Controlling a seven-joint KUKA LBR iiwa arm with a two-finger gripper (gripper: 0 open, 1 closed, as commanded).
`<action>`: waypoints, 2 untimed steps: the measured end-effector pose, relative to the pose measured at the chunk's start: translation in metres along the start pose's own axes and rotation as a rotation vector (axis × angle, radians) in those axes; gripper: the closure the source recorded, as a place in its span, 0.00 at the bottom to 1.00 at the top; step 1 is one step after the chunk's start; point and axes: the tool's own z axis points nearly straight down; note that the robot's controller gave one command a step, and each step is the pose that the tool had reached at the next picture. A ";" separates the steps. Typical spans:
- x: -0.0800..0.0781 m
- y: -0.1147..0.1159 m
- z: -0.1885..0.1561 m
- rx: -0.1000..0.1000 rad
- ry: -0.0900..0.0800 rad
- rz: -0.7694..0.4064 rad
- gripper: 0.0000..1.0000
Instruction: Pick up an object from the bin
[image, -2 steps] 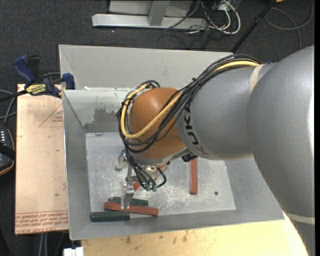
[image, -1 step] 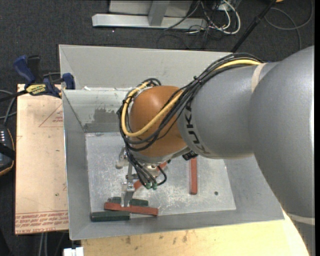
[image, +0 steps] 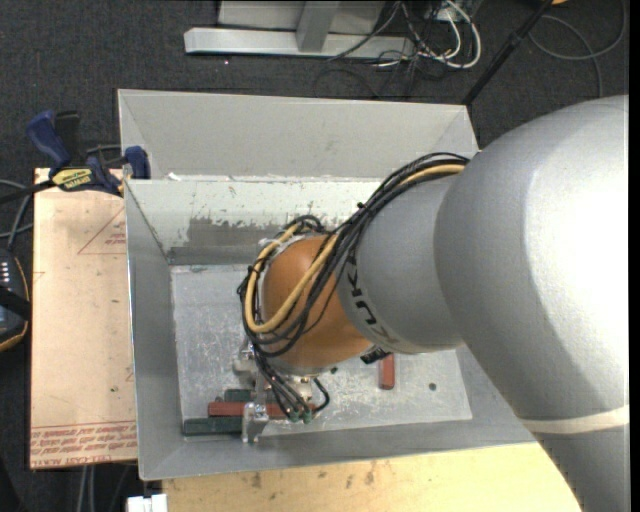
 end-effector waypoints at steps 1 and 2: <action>-0.002 0.001 -0.006 0.002 0.004 -0.002 0.00; -0.003 0.001 -0.002 0.001 0.001 0.002 0.00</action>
Offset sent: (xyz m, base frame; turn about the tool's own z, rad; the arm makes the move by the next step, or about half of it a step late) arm 0.0000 0.0000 0.0000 0.0000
